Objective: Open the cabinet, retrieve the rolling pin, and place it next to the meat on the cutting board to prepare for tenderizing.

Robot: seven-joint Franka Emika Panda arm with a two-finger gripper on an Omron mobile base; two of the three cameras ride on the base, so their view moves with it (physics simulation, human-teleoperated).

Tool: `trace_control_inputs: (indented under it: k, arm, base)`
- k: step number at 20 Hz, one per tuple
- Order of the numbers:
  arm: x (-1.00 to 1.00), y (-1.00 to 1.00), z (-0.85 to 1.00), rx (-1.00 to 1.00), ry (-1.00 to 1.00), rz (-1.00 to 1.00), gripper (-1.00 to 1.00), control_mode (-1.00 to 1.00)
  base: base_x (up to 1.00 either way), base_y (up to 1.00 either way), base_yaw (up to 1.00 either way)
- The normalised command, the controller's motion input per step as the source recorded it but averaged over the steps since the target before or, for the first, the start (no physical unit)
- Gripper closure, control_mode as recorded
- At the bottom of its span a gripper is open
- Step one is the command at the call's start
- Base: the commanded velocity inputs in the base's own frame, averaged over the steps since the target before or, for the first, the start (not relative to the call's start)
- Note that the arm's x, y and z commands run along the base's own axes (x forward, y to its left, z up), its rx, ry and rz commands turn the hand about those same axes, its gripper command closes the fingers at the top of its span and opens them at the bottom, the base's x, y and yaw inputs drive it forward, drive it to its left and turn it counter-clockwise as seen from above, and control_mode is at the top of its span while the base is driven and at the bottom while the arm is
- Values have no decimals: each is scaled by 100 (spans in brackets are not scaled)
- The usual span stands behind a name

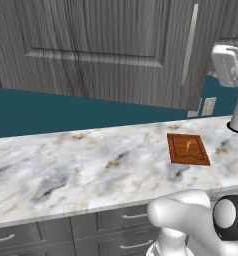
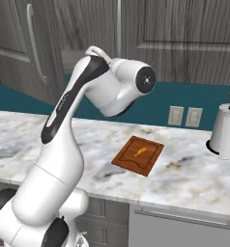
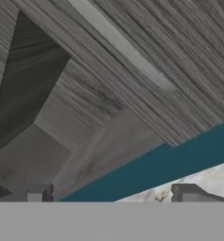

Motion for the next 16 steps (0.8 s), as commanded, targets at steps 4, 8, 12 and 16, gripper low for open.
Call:
trace_control_inputs:
  k: [4,8,12,16]
  arm:
    - [26,31,-11,10,1,7,-100,-100]
    - [19,53,-10,6,0,1,-100,-100]
    - [17,56,-6,4,0,0,-100,-100]
    - [7,53,-2,4,1,0,-100,-100]
  base:
    - [0,0,0]
    - [0,0,0]
    - [0,0,0]
    - [0,0,0]
